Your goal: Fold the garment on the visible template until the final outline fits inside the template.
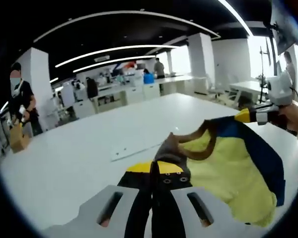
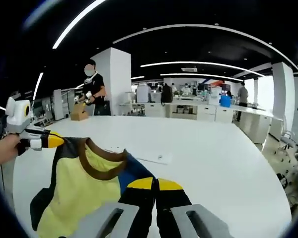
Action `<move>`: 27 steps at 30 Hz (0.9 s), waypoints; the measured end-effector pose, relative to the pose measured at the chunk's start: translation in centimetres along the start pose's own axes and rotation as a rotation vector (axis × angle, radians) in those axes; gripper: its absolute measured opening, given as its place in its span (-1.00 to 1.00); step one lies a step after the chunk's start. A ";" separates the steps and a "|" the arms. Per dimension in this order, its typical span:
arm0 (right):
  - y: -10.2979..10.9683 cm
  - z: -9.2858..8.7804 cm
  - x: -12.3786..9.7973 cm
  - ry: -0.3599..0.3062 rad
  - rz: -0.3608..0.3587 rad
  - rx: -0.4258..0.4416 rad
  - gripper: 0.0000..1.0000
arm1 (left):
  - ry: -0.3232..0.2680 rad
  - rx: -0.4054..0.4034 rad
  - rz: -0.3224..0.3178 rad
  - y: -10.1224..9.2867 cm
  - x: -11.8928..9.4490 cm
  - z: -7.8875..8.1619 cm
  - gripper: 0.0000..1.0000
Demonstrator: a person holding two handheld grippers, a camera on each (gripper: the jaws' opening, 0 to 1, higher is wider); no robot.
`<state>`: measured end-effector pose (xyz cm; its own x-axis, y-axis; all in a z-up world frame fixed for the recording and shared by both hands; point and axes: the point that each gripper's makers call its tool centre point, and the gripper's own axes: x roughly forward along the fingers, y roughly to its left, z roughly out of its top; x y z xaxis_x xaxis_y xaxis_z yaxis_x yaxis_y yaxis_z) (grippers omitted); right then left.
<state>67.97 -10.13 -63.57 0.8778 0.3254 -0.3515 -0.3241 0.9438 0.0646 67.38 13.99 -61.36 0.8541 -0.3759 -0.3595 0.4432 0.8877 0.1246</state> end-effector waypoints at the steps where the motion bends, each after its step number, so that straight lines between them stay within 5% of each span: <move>1: -0.2 -0.1 0.4 0.005 -0.005 0.002 -1.00 | 0.011 -0.002 0.007 0.2 0.6 -0.5 -1.00; 17: -2.2 -4.7 6.3 0.145 -0.073 0.039 -1.00 | 0.115 -0.116 0.005 2.2 5.4 -5.5 -1.00; 27: -1.6 -6.8 7.4 0.223 -0.026 0.016 -1.00 | 0.201 -0.074 0.043 2.5 6.5 -7.8 -1.00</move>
<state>72.62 -9.61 -72.61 0.7855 0.2817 -0.5510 -0.2950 0.9532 0.0668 71.96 15.82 -70.58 0.7967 -0.2836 -0.5337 0.3803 0.9216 0.0779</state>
